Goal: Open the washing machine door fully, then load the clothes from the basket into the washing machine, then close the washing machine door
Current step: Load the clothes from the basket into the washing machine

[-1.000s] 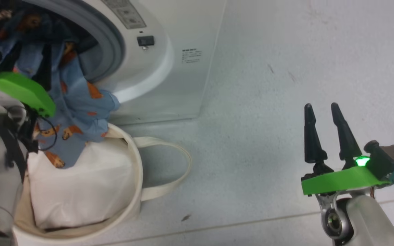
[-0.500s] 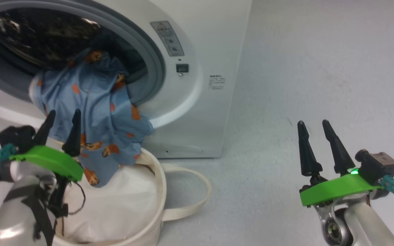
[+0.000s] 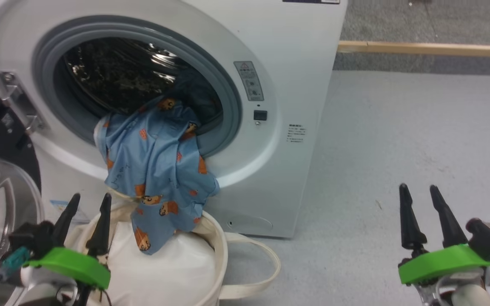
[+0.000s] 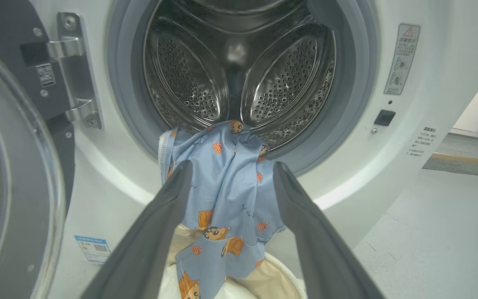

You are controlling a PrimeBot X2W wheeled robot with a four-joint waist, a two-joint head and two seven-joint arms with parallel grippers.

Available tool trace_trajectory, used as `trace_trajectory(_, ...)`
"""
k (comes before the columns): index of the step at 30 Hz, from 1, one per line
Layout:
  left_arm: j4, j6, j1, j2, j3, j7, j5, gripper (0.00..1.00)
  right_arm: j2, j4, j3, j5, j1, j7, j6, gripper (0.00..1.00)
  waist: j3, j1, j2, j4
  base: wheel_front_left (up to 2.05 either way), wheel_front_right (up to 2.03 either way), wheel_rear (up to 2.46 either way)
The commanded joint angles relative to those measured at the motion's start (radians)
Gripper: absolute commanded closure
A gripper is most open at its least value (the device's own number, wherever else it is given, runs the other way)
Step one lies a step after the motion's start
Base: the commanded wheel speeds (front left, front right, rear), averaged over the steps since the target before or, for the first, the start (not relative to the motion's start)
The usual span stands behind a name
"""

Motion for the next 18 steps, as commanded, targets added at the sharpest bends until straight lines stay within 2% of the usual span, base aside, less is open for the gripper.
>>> trace_trajectory(1, -0.05, -0.006, -0.025, 0.025, 0.054, -0.012, 0.015, 0.0, -0.019, -0.03, 0.004, -0.01, -0.016, -0.012, 0.001, 0.0, -0.016, 0.0003, -0.0001, 0.013, 0.0, 0.0, 0.0)
trace_trajectory(8, -0.113, -0.006, 0.046, 0.003, 0.093, -0.012, 0.052, 0.0, -0.011, -0.045, -0.022, -0.014, 0.012, -0.012, 0.001, 0.0, -0.026, 0.0003, -0.0001, 0.009, 0.0, 0.0, 0.0)
trace_trajectory(18, -0.124, -0.006, 0.06, -0.016, 0.105, -0.012, 0.058, 0.0, -0.01, -0.058, -0.015, -0.016, 0.009, -0.012, 0.001, 0.0, -0.015, 0.0003, -0.0001, -0.004, 0.0, 0.0, 0.0)
